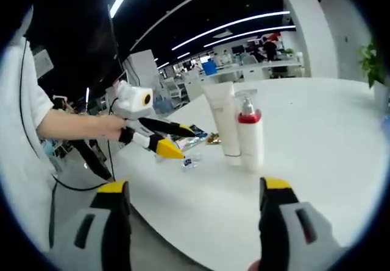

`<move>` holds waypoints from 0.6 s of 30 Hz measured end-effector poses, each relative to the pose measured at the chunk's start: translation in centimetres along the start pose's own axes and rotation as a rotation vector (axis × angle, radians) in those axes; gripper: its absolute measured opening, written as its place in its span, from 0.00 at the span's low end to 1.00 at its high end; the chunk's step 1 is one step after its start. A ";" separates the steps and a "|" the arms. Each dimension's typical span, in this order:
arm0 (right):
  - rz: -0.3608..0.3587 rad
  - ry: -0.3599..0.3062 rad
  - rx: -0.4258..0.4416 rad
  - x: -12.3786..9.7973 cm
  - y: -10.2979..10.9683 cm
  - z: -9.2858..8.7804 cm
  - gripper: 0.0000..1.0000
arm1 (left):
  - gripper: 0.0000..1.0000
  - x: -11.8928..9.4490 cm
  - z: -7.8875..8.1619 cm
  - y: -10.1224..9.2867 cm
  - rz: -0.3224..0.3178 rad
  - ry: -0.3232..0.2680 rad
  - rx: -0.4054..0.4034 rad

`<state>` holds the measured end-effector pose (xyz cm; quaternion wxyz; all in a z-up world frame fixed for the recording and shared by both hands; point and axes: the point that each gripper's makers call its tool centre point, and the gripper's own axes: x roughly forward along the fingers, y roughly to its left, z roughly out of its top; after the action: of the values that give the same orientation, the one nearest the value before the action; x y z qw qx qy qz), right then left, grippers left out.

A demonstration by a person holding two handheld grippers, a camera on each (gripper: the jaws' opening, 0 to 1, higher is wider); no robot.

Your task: Arrange the skincare products in the storage area until every visible bottle or jar stands upright without overlapping.

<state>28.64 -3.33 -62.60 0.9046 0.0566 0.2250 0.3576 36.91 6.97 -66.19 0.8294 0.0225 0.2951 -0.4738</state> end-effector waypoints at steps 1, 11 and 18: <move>-0.006 -0.001 -0.003 0.0 0.0 0.1 0.90 | 0.65 -0.4 -0.3 -0.1 0.008 -0.001 -0.014; -0.017 -0.020 -0.002 -0.7 0.4 0.5 0.94 | 0.73 -3.3 -2.2 -1.3 0.080 -0.027 -0.084; -0.015 -0.038 0.015 -1.2 0.9 0.9 0.96 | 0.80 -6.0 -2.9 -1.7 0.145 -0.072 -0.170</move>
<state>27.68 -3.42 -61.12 0.9109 0.0683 0.2111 0.3479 31.91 11.53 -65.11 0.8706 -0.0437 0.3015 -0.3864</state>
